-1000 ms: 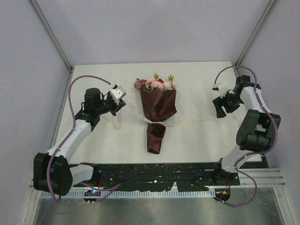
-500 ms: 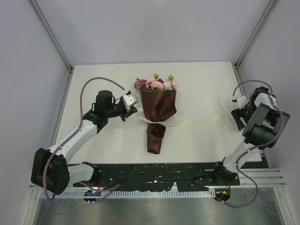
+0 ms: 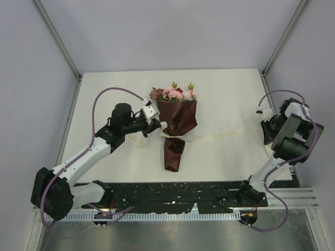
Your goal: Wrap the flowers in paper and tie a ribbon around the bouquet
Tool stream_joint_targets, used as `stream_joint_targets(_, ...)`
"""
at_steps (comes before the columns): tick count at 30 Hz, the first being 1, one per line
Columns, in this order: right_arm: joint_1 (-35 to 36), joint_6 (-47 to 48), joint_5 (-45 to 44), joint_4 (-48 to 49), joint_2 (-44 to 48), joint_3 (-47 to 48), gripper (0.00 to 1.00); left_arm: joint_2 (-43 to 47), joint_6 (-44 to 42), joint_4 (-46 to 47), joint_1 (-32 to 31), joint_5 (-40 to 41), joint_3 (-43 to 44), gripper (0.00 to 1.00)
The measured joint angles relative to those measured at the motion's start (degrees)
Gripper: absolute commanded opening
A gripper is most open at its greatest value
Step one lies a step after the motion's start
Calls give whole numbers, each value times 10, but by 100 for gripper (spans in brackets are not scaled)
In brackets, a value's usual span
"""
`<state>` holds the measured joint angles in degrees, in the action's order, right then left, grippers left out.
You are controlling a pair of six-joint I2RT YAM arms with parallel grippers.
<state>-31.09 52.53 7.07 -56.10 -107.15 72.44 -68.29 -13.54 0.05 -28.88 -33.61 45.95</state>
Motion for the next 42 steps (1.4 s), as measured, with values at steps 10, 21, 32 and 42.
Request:
stream_joint_targets(10,119,-18,361,-145,202,265,6,61,-54,105,-19,29,-104,0)
stream_joint_targets(21,500,-507,540,279,311,301,6,61,-126,200,-33,30,-155,0)
stream_joint_targets(32,582,-690,521,504,234,279,5,66,-155,244,-37,35,-187,0)
stream_joint_targets(42,677,-797,458,711,43,415,5,107,-186,245,-51,18,-221,0)
